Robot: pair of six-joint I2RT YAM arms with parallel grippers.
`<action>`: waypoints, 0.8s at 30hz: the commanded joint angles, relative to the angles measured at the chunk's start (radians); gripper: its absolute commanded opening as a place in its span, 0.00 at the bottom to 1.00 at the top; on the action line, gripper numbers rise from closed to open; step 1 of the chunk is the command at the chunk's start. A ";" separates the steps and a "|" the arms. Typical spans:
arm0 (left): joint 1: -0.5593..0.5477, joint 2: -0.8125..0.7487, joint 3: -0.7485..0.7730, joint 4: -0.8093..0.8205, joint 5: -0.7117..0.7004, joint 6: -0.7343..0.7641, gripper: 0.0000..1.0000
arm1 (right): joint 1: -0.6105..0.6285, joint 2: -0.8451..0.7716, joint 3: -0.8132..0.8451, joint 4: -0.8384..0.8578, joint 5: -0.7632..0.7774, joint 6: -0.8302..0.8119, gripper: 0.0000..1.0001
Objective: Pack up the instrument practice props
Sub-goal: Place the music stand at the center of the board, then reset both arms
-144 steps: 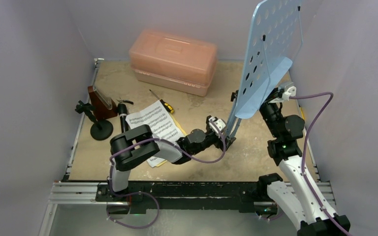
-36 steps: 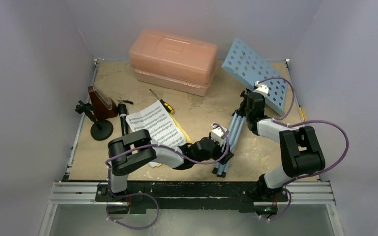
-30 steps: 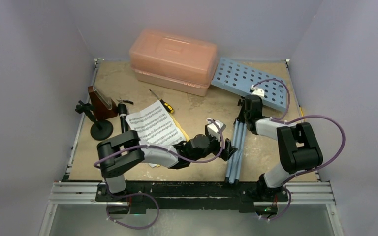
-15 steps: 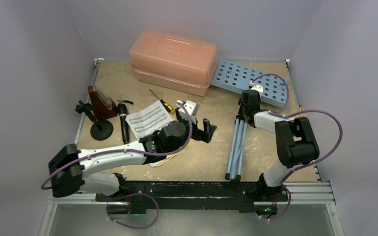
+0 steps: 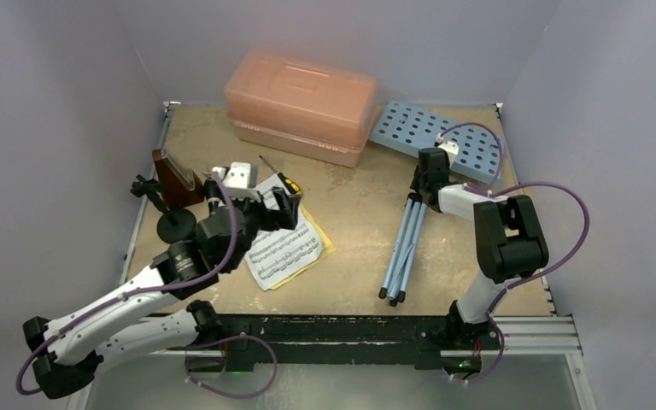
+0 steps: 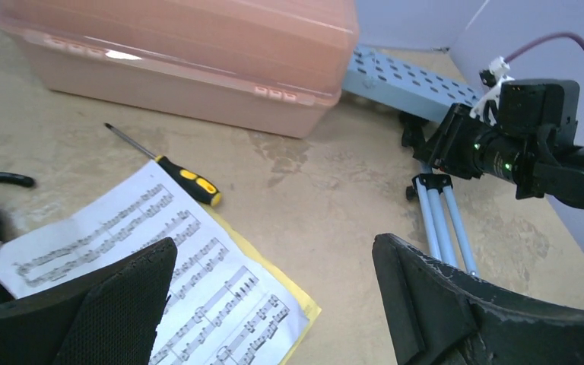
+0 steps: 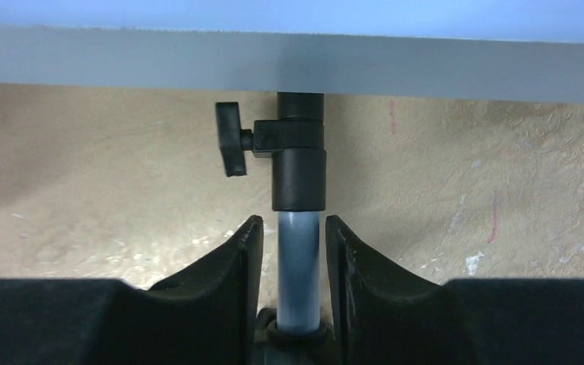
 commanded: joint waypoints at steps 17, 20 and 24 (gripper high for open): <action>0.001 -0.291 0.186 -0.275 -0.309 0.138 0.99 | -0.004 -0.590 -0.053 -0.055 -0.046 0.068 0.98; 0.002 -0.371 0.158 -0.232 -0.301 0.181 0.99 | -0.004 -0.731 -0.072 -0.076 -0.036 0.064 0.98; 0.001 -0.506 0.101 -0.175 -0.284 0.211 0.99 | -0.004 -0.902 -0.066 -0.140 -0.009 0.055 0.98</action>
